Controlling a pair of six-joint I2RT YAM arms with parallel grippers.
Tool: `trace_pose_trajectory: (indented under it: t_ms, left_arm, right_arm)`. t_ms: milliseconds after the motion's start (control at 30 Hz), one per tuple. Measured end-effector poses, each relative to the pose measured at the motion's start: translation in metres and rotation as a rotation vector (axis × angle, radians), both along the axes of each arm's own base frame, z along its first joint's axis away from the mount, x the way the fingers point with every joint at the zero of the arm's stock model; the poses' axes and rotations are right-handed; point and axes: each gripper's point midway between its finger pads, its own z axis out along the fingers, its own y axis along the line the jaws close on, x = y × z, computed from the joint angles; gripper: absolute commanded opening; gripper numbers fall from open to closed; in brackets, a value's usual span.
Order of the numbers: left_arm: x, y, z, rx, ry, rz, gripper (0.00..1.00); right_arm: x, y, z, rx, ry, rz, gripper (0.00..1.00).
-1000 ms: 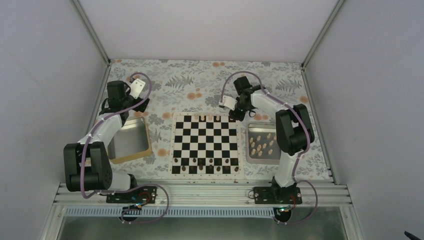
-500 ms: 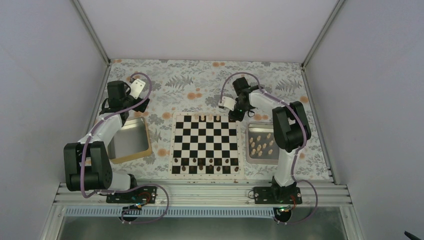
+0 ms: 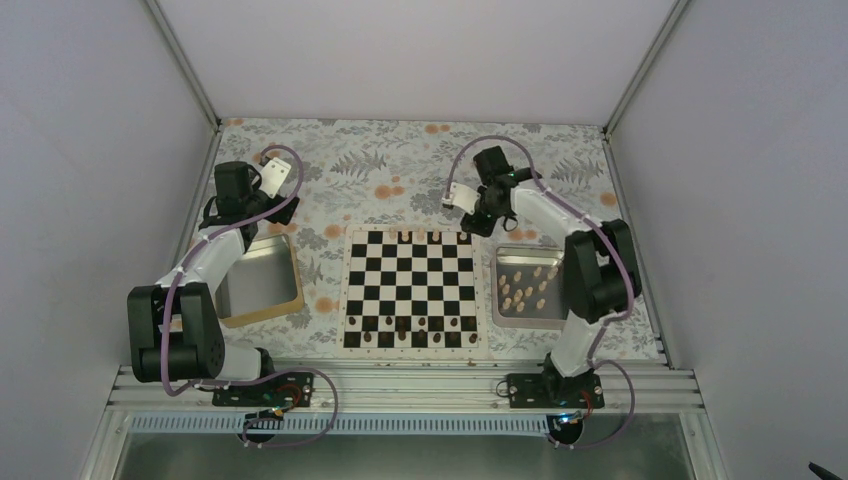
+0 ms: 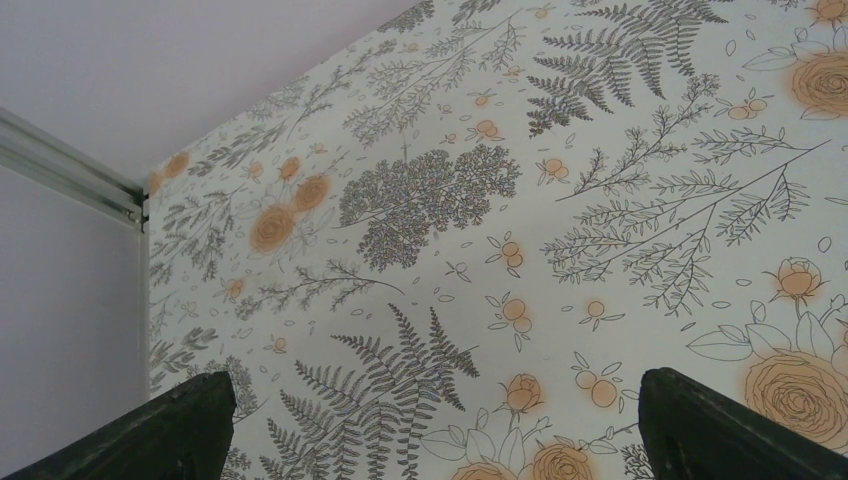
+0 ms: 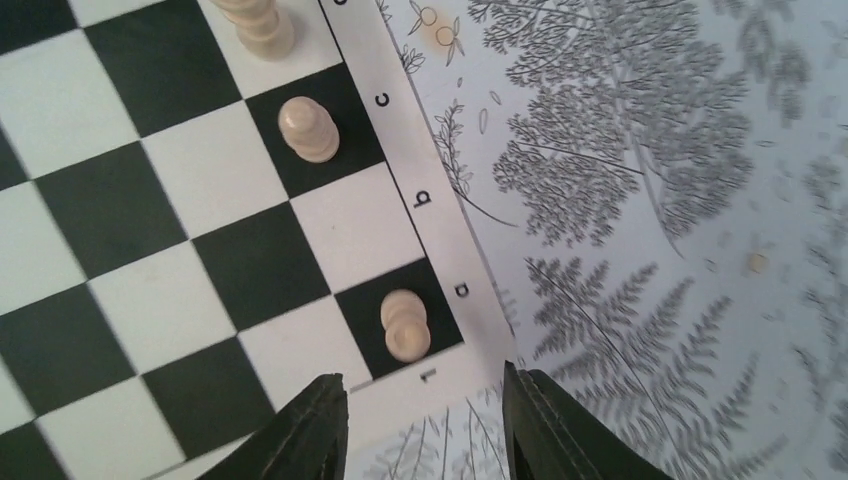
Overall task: Set up the chess pieces on the board
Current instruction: Place the chess piece on the chessboard, then pick up the chess piece from the storage box.
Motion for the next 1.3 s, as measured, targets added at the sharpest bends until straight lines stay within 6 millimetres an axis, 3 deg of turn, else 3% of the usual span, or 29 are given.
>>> trace_pose_trajectory:
  t_ms: [167,400,567,700,833,1000,1300]
  left_arm:
    - [0.000,0.000,0.000,0.000,0.000,0.000,1.00]
    - [0.000,-0.001,0.000,-0.002,0.000,-0.003,1.00]
    - [-0.001,-0.002,0.002,-0.008,-0.002,-0.010,1.00]
    - [-0.002,-0.004,0.005,-0.014,-0.008,-0.017,1.00]
    - [-0.002,-0.006,0.006,-0.021,-0.012,-0.025,1.00]
    - [-0.003,-0.006,0.011,-0.023,-0.023,-0.028,1.00]
    - [-0.004,-0.007,0.012,-0.023,-0.022,-0.029,1.00]
  right_arm:
    - [-0.013,-0.021,0.034,0.008,-0.067,-0.034,0.43]
    - [-0.047,-0.091,0.062,-0.020,-0.110,-0.173,0.44]
    - [-0.076,-0.146,0.052,-0.056,-0.080,-0.295,0.45]
    - [-0.098,-0.170,0.035,-0.077,-0.041,-0.346,0.46]
    - [-0.106,-0.183,0.022,-0.093,-0.008,-0.368,0.46]
    - [-0.099,-0.198,0.010,-0.099,0.011,-0.389,0.47]
    - [-0.100,-0.211,-0.004,-0.112,0.023,-0.381,0.47]
